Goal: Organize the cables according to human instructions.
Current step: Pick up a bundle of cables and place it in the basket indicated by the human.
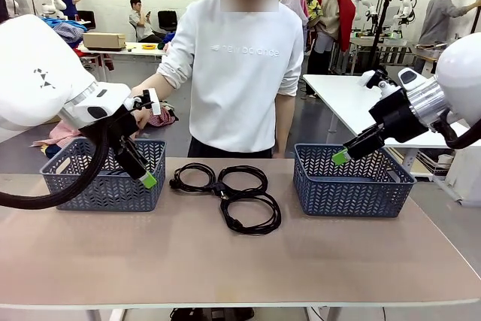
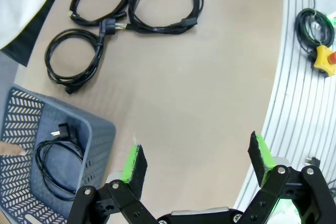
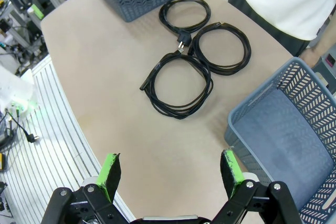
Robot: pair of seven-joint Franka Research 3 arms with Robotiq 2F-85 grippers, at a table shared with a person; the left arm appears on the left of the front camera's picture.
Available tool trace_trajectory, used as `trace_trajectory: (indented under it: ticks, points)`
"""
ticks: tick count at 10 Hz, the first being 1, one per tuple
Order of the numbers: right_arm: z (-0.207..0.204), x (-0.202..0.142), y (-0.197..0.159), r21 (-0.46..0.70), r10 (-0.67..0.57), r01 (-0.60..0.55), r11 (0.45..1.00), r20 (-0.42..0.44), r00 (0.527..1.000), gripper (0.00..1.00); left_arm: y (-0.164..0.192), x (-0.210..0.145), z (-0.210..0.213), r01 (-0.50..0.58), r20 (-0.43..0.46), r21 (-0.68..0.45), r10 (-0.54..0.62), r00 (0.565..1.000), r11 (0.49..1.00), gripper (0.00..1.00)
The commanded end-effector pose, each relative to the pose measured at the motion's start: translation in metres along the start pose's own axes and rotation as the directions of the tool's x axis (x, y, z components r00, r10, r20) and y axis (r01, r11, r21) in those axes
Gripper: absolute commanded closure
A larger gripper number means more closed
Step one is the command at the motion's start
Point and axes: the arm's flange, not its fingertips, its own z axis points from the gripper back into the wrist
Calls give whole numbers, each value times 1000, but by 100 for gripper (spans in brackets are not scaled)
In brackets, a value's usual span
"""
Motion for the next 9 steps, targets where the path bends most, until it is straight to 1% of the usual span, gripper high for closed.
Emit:
trace_trajectory:
  ticks: [1,2,3,5,6,7,9]
  points:
    - [-2,-1,-3,20,15,-16,1000,26,1000,0,0,0,0,0,0,0,0,1000,1000,0]
    - [-2,-1,-3,20,15,-16,1000,26,1000,0,7,17,-8,74,-32,3,-74,997,997,0]
    - [-2,-1,-3,20,15,-16,1000,26,1000,0,20,41,-22,160,-77,6,-159,984,987,0]
    - [-2,-1,-3,20,15,-16,1000,26,1000,0,48,83,-55,297,-153,19,-290,945,955,0]
    - [-2,-1,-3,20,15,-16,1000,26,1000,0,61,99,-71,343,-195,23,-332,923,939,0]
    - [-2,-1,-3,20,15,-16,1000,26,1000,0,77,113,-88,376,-230,22,-361,904,926,0]
    - [-2,-1,-3,20,15,-16,1000,26,1000,0,102,126,-118,372,-311,16,-349,884,928,0]
